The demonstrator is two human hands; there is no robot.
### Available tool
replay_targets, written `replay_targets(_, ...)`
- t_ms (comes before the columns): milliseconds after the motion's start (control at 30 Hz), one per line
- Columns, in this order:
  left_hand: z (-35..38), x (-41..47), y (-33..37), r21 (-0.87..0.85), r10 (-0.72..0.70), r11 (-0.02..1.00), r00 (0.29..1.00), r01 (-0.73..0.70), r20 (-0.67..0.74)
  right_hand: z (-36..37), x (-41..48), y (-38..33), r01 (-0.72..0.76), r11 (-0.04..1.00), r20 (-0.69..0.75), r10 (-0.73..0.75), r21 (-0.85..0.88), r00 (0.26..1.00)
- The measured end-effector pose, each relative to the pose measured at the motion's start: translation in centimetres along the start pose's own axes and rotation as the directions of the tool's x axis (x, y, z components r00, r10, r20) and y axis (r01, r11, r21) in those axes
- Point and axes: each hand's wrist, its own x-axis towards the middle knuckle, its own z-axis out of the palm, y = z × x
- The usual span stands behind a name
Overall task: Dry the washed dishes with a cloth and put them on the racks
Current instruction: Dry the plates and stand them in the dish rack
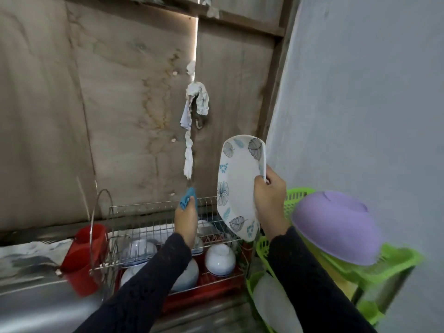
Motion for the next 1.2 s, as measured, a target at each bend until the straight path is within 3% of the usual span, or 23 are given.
replay_targets(200, 0.0, 0.3, -0.3, 0.000, -0.005, 1.000, 0.999, 0.005, -0.037, 2.1, 2.6, 0.8, -0.056, 0.997, 0.168, 0.063, -0.044, 0.984)
replay_targets(400, -0.3, 0.0, -0.5, 0.011, -0.011, 1.000, 0.996, 0.012, -0.083, 2.6, 4.6, 0.8, -0.133, 0.981, 0.353, 0.175, -0.140, 0.919)
replay_targets(667, 0.5, -1.6, 0.5, 0.015, 0.041, 0.999, 0.996, -0.040, -0.085, 1.1, 2.4, 2.0, -0.072, 0.975, 0.309, 0.136, -0.210, 0.941)
replay_targets(867, 0.0, -3.0, 0.8, -0.001, 0.066, 0.998, 0.992, -0.066, -0.105, 0.3, 0.1, 1.9, 0.079, 0.986, 0.273, -0.036, -0.148, 0.961)
replay_targets(967, -0.5, -3.6, 1.1, 0.020, 0.074, 0.997, 0.991, -0.072, -0.111, 0.3, -1.7, 1.7, 0.228, 0.965, 0.209, -0.198, -0.132, 0.958)
replay_targets(1100, -1.8, -4.6, 1.7, 0.037, 0.081, 0.996, 0.989, -0.077, -0.120, 0.7, -3.9, 1.9, 0.453, 0.873, 0.189, -0.421, -0.182, 0.887)
replay_targets(1200, -3.3, -5.4, 2.4, 0.036, 0.093, 0.995, 0.986, -0.089, -0.141, 1.0, -5.6, 2.0, 0.536, 0.823, 0.223, -0.495, -0.190, 0.840)
